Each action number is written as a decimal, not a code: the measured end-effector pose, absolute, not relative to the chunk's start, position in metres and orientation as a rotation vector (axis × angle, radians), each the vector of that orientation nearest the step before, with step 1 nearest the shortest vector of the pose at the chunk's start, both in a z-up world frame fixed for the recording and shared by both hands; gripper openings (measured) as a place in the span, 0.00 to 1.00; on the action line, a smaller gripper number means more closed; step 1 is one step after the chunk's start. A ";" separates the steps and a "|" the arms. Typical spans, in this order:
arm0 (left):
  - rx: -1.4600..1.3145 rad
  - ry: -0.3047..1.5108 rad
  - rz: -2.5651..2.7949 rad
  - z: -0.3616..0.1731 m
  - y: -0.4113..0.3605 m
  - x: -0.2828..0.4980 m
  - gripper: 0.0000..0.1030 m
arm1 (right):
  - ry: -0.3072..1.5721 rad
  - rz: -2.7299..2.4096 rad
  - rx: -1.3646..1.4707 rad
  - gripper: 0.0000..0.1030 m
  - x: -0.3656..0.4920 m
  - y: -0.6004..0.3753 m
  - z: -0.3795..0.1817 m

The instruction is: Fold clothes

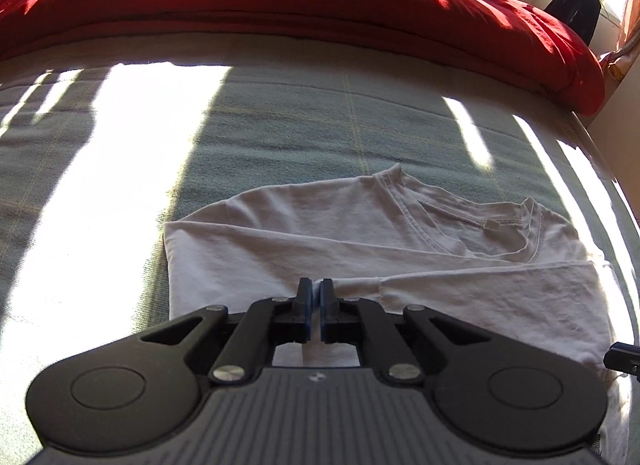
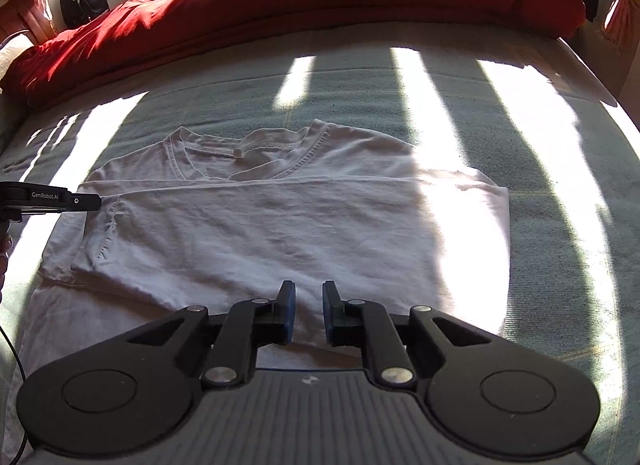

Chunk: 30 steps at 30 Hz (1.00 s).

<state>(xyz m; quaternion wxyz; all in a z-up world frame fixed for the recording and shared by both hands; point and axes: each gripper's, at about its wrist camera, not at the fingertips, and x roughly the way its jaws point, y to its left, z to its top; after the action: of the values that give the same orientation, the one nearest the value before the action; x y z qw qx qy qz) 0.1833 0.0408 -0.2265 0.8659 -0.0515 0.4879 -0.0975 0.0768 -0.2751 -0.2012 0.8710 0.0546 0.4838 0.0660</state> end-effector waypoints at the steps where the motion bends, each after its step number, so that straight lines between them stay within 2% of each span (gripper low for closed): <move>1: -0.102 1.026 -0.204 -0.228 0.041 0.183 0.01 | 1.013 0.137 0.110 0.16 0.077 -0.275 -0.202; 11: -0.096 1.034 -0.199 -0.229 0.048 0.178 0.02 | 1.007 0.045 0.109 0.16 0.065 -0.304 -0.199; 17: -0.116 1.001 -0.172 -0.213 0.051 0.180 0.05 | 0.989 -0.047 0.129 0.16 0.073 -0.338 -0.206; 22: -0.076 0.976 -0.229 -0.195 0.034 0.177 0.05 | 1.054 -0.136 0.194 0.16 0.080 -0.359 -0.221; 26: -0.018 1.007 -0.363 -0.196 0.004 0.168 0.05 | 0.987 -0.148 0.223 0.16 0.077 -0.364 -0.207; 30: 0.066 1.098 -0.399 -0.217 -0.017 0.159 0.08 | 1.057 -0.180 0.234 0.15 0.088 -0.372 -0.229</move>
<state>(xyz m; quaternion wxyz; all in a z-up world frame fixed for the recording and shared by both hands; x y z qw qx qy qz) 0.1591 -0.0167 -0.2169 0.8337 0.0312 0.5181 -0.1885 0.0885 -0.3718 -0.2288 0.8532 0.1110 0.5025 -0.0854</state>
